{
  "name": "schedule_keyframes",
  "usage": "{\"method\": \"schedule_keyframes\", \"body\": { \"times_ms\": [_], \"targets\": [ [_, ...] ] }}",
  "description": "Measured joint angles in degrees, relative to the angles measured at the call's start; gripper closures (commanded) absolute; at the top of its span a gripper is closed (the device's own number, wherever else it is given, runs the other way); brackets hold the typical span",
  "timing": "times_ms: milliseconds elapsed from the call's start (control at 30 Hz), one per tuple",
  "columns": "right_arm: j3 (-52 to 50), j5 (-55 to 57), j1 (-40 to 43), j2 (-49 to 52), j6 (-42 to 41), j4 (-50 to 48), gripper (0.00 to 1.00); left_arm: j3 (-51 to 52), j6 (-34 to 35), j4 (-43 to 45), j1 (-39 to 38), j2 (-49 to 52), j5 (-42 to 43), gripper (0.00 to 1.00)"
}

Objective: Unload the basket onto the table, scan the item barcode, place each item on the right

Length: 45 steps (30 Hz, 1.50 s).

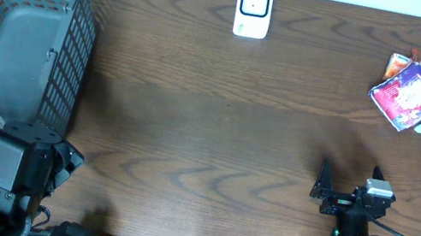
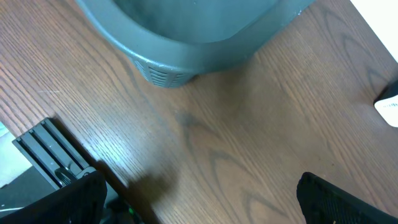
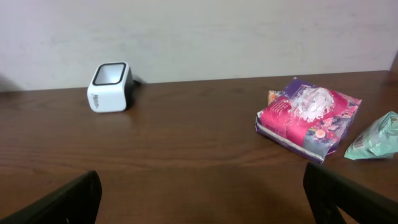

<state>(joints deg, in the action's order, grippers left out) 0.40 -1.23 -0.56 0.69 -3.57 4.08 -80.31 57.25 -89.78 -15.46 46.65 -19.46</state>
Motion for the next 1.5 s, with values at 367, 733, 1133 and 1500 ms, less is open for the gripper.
{"method": "schedule_keyframes", "body": {
  "times_ms": [367,733,1133,1500],
  "targets": [
    [0.0,0.0,0.0,0.0,0.0,0.0,0.01,0.0,0.0,0.0,0.0,0.0,0.0,0.02],
    [0.0,0.0,0.0,0.0,0.0,0.0,0.01,0.0,-1.8,-0.7,0.0,0.0,-2.4,0.02],
    [0.0,0.2,0.0,0.0,0.0,0.0,0.01,19.5,-24.4,38.9,1.9,-10.9,6.1,0.02],
    [0.0,0.2,0.0,0.0,0.2,0.0,0.01,46.2,-51.3,60.0,14.1,-29.1,26.3,0.02]
  ]
}}
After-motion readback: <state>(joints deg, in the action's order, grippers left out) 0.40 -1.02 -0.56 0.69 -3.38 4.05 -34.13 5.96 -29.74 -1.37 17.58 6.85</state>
